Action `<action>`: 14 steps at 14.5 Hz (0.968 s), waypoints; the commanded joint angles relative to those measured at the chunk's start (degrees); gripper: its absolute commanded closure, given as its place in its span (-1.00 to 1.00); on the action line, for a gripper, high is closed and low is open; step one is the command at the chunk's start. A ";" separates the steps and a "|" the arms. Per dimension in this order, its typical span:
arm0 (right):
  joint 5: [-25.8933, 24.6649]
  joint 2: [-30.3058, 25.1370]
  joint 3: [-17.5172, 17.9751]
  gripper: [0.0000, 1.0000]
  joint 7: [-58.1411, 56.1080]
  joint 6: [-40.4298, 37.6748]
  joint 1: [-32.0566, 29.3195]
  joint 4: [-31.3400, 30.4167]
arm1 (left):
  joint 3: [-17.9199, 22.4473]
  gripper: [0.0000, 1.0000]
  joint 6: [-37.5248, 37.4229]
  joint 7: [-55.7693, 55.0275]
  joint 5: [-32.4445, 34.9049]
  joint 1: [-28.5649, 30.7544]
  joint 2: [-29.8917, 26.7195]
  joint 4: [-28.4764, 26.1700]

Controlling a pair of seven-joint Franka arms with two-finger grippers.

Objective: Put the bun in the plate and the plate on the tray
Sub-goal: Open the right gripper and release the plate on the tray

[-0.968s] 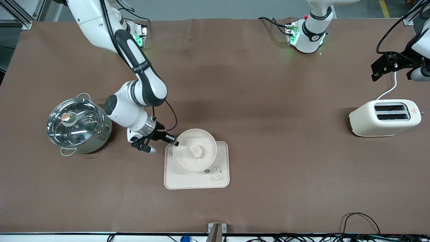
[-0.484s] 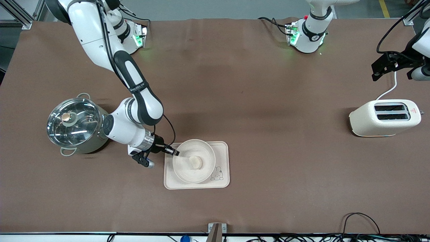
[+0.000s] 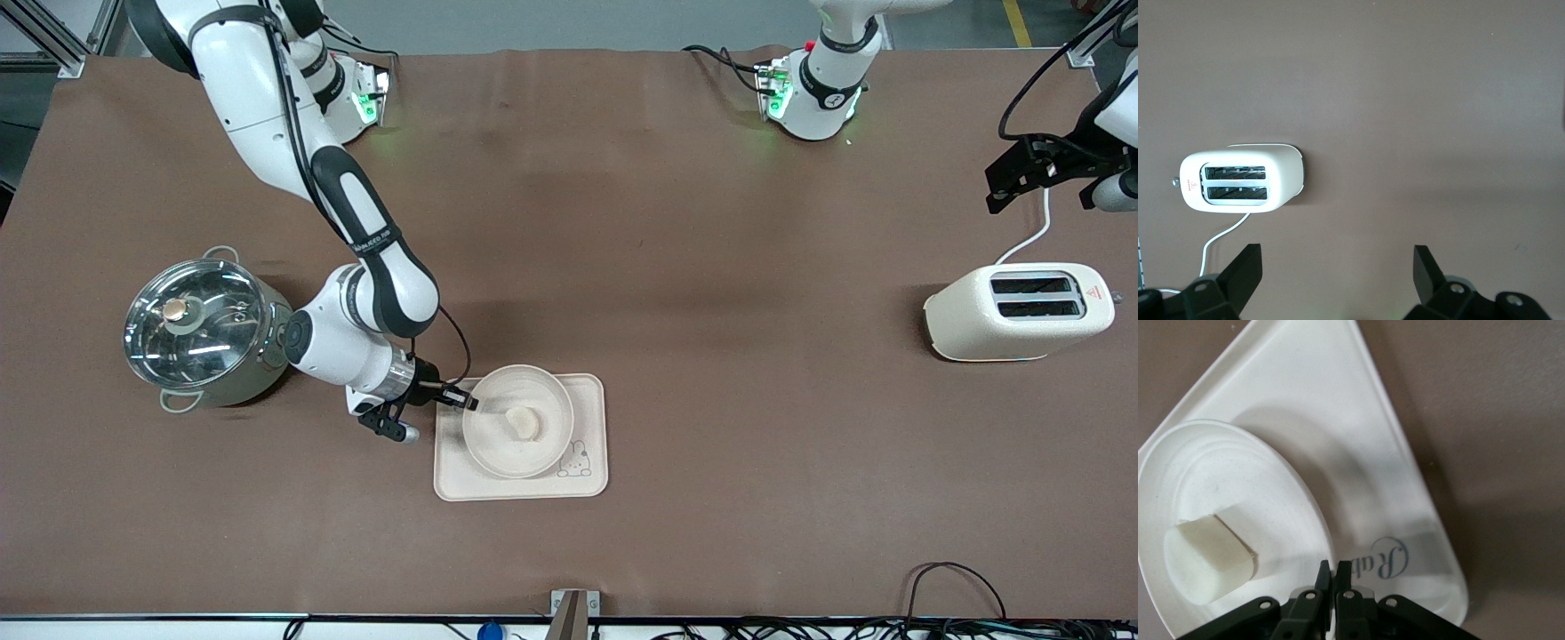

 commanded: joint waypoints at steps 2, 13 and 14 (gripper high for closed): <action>1.17 1.26 0.42 0.99 -2.55 -0.44 -0.99 1.24 | -0.01 -1.00 -0.12 0.99 -0.80 -0.13 -0.43 -0.18; 1.61 1.35 0.51 -0.52 -1.67 -0.36 -1.17 2.47 | 0.25 -1.00 0.14 0.99 -1.24 0.04 -0.17 -0.18; 1.61 1.26 0.51 -0.63 -1.67 -0.44 -1.17 2.47 | 0.25 -1.00 0.14 1.08 -1.42 0.04 -0.17 0.34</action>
